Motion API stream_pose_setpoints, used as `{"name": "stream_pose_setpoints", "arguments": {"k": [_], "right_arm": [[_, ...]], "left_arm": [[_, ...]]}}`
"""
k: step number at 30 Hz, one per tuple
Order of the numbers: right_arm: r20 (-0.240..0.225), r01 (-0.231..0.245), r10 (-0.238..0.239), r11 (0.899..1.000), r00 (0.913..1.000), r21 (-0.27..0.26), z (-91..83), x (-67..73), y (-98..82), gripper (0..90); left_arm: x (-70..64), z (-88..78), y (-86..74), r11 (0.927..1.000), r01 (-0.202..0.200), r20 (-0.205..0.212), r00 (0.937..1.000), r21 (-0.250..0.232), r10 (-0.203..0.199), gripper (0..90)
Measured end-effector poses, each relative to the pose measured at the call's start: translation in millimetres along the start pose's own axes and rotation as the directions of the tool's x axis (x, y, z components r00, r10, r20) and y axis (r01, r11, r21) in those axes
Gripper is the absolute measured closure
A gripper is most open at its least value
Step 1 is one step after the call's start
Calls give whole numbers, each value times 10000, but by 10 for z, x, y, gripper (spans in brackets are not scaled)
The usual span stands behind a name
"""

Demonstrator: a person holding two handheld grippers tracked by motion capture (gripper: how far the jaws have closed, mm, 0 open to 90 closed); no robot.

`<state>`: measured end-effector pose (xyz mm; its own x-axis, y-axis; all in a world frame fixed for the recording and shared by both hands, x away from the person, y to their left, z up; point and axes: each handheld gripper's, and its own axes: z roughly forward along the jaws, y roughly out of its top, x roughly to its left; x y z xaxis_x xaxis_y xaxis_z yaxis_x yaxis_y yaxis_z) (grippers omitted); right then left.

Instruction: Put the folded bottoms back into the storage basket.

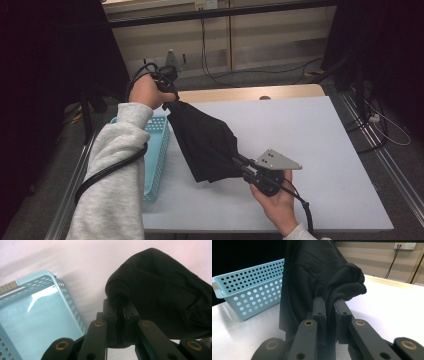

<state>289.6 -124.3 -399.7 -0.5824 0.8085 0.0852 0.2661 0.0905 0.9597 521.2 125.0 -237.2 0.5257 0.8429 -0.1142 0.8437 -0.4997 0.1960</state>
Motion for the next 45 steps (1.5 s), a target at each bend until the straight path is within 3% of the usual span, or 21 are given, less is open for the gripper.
{"name": "stream_pose_setpoints", "arguments": {"k": [27, 45], "right_arm": [[-389, 103, -113, 9996, 9992, -262, 148, 143, 184, 812], [-540, 166, -191, 9988, 9984, -465, 199, 222, 289, 812]], "left_arm": [[180, -242, -40, 9998, 169, -318, 9993, -137, -174, 835], [198, -424, -36, 9993, 320, -543, 9980, -169, -329, 835]]}}
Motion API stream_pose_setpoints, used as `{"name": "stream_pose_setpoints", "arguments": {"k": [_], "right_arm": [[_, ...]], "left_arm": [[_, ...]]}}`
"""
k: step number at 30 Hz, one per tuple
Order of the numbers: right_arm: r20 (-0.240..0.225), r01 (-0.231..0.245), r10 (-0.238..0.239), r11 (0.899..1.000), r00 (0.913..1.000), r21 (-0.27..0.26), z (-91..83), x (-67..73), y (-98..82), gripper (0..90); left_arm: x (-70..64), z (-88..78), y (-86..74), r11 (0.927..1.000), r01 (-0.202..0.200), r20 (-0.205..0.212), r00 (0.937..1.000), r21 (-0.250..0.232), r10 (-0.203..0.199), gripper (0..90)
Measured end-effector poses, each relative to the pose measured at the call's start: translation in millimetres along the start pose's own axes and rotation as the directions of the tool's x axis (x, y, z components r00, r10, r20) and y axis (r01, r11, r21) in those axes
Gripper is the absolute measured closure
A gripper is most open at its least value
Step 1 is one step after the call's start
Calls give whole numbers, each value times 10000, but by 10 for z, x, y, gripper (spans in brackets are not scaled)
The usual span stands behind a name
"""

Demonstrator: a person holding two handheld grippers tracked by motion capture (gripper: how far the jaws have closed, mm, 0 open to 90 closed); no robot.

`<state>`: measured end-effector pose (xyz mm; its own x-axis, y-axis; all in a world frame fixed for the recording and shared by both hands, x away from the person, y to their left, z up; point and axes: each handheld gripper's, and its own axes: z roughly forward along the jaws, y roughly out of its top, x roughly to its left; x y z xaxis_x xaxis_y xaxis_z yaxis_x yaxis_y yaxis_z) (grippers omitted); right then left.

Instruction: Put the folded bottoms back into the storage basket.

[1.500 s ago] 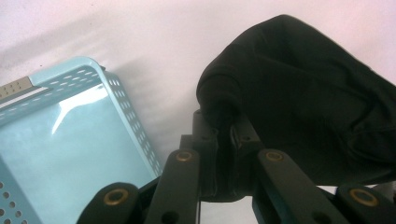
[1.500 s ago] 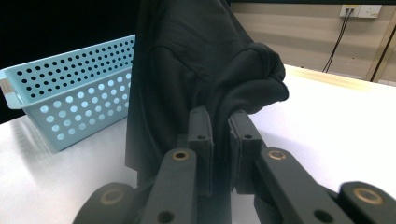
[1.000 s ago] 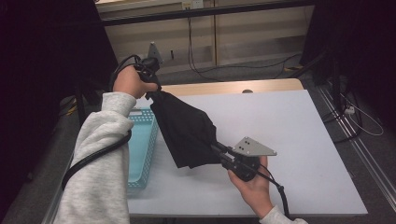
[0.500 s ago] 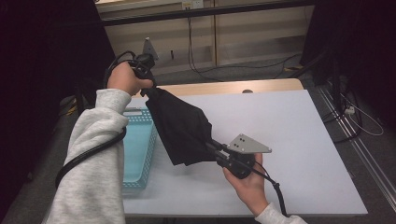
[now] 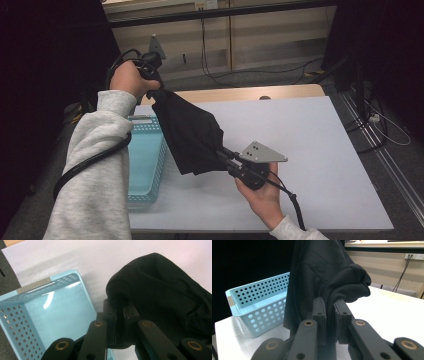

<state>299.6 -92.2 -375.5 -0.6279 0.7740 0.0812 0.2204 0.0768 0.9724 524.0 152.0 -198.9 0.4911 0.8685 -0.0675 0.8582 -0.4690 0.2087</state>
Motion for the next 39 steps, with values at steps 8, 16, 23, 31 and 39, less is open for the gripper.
{"name": "stream_pose_setpoints", "arguments": {"k": [8, 16, 23, 31, 39], "right_arm": [[-187, 93, -95, 9999, 9998, -140, 39, 53, 85, 812], [-297, 191, -196, 9997, 9994, -171, 83, 105, 139, 811], [-388, 168, -178, 9995, 9991, -261, 129, 154, 161, 811], [-455, 228, -239, 9994, 9987, -247, 172, 189, 184, 812], [-550, 306, -324, 9990, 9980, -331, 210, 249, 247, 811]], "left_arm": [[89, -74, -20, 9999, 126, -59, 9999, 33, -126, 835], [164, -134, -67, 9996, 290, -149, 9995, 7, -290, 835], [217, -172, -89, 9993, 382, -175, 9991, -18, -382, 835], [261, -218, -123, 9992, 382, -261, 9989, -80, -384, 835], [311, -322, -167, 9987, 450, -288, 9985, -219, -456, 835]]}}
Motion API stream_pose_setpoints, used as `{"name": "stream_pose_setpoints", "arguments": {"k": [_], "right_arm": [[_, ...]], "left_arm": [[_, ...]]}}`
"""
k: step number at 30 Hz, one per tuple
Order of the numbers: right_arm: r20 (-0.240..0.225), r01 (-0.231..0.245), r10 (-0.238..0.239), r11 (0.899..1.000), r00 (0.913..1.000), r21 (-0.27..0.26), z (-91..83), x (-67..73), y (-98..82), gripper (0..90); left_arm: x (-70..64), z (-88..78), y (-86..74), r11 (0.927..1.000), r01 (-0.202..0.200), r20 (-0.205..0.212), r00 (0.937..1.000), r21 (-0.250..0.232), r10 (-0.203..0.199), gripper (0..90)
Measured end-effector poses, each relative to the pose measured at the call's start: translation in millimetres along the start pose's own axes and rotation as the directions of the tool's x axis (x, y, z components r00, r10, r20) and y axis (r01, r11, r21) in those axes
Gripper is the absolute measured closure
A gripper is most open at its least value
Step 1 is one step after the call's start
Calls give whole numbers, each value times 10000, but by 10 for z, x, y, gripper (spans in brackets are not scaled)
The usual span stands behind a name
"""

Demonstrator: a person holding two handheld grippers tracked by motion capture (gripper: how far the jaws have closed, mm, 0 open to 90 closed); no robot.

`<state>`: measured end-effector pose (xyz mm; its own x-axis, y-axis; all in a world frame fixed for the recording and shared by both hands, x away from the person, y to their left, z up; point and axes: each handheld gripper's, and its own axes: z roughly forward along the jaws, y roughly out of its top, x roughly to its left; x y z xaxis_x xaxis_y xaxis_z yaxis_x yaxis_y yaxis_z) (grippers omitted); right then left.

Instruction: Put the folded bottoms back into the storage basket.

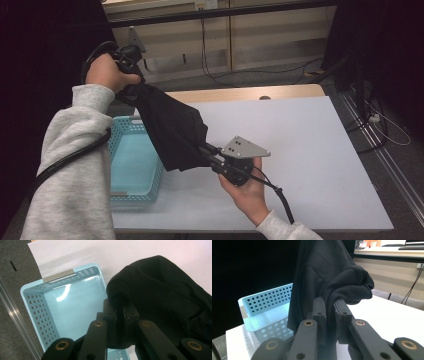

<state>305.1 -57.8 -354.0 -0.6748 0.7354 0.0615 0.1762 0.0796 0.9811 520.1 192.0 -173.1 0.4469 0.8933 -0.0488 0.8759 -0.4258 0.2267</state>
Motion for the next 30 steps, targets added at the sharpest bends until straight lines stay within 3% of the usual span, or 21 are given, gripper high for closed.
{"name": "stream_pose_setpoints", "arguments": {"k": [14, 18, 30], "right_arm": [[-226, 87, -86, 10000, 9997, 28, 89, 124, 55, 812], [-391, 72, -69, 10000, 9992, 66, 155, 161, 53, 812], [-492, 8, -9, 10000, 9988, -35, 206, 195, 100, 812]], "left_arm": [[105, -41, -48, 9999, 94, -55, 9999, 84, -93, 835], [167, -46, -89, 9996, 280, -114, 9995, 81, -279, 835], [256, -83, -134, 9991, 428, -124, 9990, 55, -427, 835]]}}
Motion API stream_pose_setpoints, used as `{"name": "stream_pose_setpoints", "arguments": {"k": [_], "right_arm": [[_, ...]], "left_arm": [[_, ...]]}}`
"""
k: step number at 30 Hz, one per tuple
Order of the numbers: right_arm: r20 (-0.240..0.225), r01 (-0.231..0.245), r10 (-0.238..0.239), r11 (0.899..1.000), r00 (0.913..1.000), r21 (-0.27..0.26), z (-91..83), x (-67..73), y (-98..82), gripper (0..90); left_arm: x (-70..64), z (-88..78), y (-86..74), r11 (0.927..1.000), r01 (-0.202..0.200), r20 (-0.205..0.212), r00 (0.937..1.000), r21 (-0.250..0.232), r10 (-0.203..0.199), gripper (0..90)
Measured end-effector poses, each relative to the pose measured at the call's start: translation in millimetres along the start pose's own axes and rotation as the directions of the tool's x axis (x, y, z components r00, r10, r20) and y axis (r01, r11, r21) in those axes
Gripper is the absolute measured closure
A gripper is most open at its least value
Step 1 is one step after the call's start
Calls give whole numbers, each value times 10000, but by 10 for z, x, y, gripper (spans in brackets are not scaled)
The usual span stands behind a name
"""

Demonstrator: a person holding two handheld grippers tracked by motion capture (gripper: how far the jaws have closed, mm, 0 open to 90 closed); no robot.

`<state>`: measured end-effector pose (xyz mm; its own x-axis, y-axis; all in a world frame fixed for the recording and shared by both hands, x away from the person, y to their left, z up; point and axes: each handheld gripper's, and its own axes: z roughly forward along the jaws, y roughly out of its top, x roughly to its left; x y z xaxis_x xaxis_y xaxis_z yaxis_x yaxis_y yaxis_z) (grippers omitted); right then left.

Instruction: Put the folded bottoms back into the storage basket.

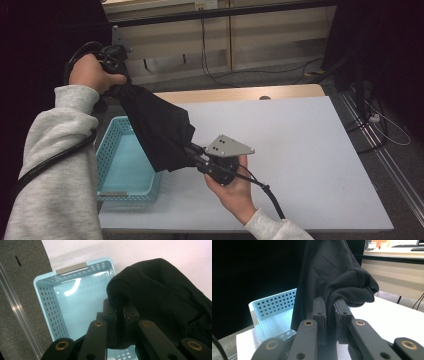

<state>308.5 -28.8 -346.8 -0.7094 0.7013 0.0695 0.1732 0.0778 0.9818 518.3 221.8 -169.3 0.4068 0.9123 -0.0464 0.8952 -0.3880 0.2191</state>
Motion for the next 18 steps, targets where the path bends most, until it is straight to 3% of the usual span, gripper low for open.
{"name": "stream_pose_setpoints", "arguments": {"k": [10, 18], "right_arm": [[-174, 193, -192, 9998, 9997, 19, 43, 59, 41, 812], [-317, 74, -77, 9999, 9995, -81, 96, 82, 45, 811]], "left_arm": [[37, -72, -31, 9999, 85, -29, 10000, -142, -86, 835], [87, -95, -49, 9999, 81, -105, 9999, -95, -82, 836]]}}
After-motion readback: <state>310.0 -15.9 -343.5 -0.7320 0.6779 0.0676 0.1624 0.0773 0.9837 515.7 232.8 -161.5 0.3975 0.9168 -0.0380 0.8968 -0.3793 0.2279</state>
